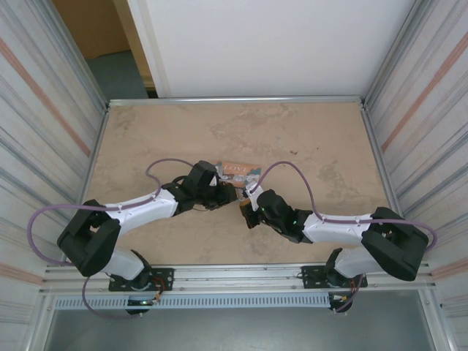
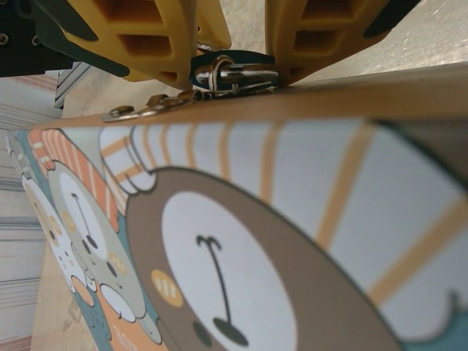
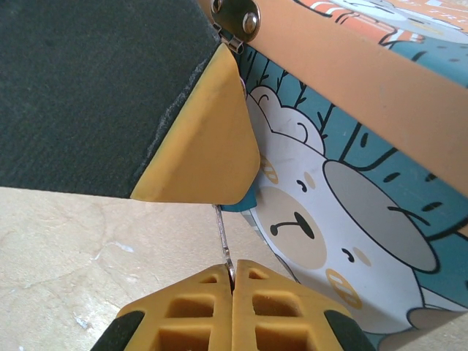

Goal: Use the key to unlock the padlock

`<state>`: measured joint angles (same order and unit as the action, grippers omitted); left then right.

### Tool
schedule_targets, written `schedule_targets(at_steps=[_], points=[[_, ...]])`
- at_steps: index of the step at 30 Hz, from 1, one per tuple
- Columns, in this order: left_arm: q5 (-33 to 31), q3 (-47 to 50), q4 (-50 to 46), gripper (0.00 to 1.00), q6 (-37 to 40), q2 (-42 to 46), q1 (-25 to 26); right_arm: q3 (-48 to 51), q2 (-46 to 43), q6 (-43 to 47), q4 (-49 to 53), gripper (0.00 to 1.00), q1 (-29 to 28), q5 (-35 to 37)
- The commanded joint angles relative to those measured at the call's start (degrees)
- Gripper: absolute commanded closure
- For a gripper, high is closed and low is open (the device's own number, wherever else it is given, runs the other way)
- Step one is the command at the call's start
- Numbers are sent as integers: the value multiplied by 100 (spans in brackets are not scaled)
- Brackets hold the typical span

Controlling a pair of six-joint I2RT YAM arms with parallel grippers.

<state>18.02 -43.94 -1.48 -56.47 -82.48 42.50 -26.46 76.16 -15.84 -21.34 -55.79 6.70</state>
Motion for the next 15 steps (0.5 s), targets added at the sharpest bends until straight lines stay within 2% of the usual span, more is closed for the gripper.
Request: schedule_targets(at_steps=[1,15], points=[[76,-105,267,95,-13,179,21,43,46,11,100,100,7,222],[56,-80,268,95,-13,188,21,13,81,55,137,100,8,319]])
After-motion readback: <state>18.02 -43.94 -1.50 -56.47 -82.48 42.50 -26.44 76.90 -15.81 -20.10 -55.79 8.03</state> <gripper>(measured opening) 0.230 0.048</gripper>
